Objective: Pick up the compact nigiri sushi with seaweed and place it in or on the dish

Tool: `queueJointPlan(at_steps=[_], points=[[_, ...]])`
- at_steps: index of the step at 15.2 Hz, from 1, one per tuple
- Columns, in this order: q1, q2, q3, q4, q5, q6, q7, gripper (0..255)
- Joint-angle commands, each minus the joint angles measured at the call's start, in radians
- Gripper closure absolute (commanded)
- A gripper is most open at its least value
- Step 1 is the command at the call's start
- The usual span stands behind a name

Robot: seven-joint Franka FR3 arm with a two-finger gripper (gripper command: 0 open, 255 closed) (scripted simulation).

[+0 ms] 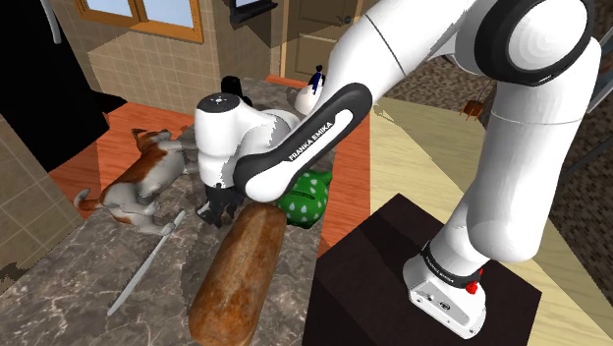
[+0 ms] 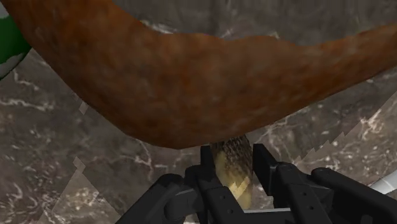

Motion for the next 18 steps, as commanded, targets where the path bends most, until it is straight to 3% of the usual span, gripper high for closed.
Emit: queueJointPlan(at_steps=[1,18], points=[[-0.008,-0.02,0.01,0.005,0.018,-0.023,-0.014,255],[-0.046,-0.172,0.058,0.068,0.148,-0.214,-0.106,255]])
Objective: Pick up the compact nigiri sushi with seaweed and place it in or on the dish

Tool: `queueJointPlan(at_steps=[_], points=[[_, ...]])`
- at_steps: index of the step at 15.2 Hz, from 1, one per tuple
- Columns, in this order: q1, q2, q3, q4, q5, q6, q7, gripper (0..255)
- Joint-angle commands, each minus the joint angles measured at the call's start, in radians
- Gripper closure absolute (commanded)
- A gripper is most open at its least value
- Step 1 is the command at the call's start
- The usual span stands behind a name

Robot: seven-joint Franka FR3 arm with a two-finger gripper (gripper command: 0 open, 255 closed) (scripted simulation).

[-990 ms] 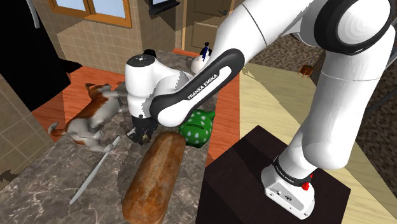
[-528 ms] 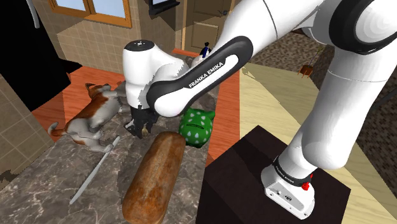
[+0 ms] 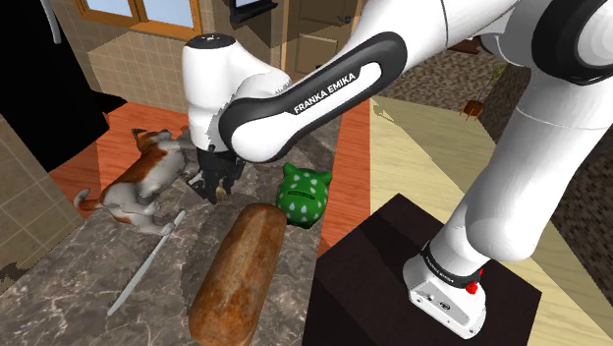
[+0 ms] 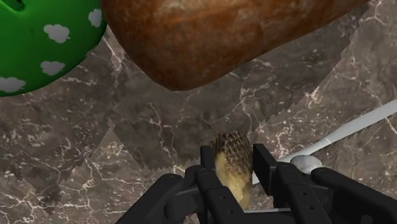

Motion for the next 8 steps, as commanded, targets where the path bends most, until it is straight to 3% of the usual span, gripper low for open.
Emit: queueJointPlan(at_steps=[1,8], points=[[-0.005,-0.018,0.003,0.013,0.015,-0.028,-0.013,255],[-0.092,-0.03,-0.05,0.006,0.048,-0.024,-0.171,255]])
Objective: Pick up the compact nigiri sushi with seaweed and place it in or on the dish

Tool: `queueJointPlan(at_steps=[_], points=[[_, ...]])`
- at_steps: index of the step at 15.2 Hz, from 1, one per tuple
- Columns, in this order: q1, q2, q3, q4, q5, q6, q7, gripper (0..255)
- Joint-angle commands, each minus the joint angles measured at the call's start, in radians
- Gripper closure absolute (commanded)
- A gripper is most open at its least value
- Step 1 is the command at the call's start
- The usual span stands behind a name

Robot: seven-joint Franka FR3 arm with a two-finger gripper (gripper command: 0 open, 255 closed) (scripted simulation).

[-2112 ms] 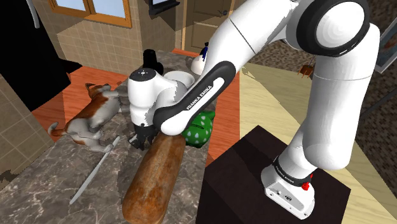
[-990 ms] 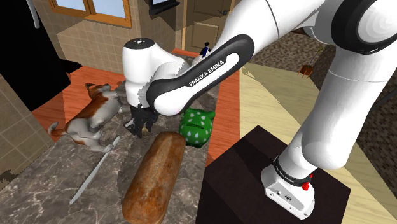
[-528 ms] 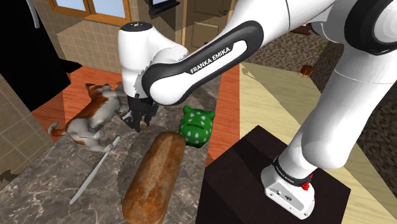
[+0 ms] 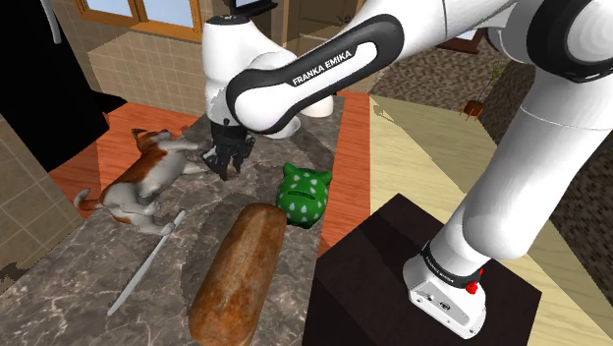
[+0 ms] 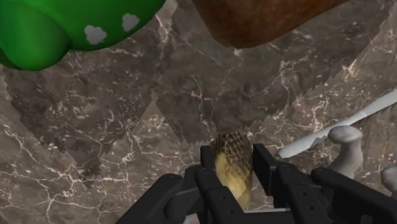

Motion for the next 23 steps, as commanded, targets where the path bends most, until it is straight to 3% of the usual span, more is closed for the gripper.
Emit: queueJointPlan(at_steps=[1,12,23], points=[[-0.031,-0.004,-0.019,-0.01,0.011,0.009,-0.057,255],[-0.17,0.074,-0.116,0.096,0.022,-0.018,-0.307,255],[-0.284,0.25,-0.194,0.353,0.01,-0.104,-0.513,255]])
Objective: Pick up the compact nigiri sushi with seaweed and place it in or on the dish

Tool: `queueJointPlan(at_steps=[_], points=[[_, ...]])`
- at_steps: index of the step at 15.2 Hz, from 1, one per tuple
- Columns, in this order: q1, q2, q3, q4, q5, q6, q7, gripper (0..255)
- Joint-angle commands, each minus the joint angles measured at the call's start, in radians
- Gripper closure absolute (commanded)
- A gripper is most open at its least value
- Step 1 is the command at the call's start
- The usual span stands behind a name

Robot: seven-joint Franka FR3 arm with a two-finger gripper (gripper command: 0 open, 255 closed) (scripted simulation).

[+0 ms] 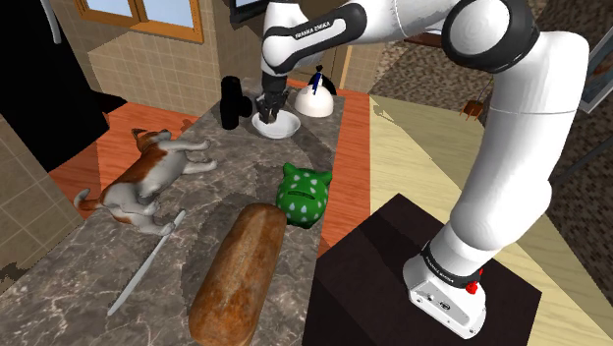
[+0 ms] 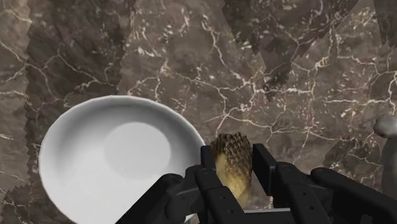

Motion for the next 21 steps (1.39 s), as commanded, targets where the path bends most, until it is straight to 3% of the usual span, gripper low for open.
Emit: queueJointPlan(at_steps=[1,8,21], points=[[-0.019,0.041,-0.013,0.063,-0.002,-0.023,-0.037,255],[-0.069,0.213,-0.049,0.336,-0.012,-0.128,-0.147,255],[-0.066,0.278,-0.06,0.261,-0.029,0.012,-0.14,255]])
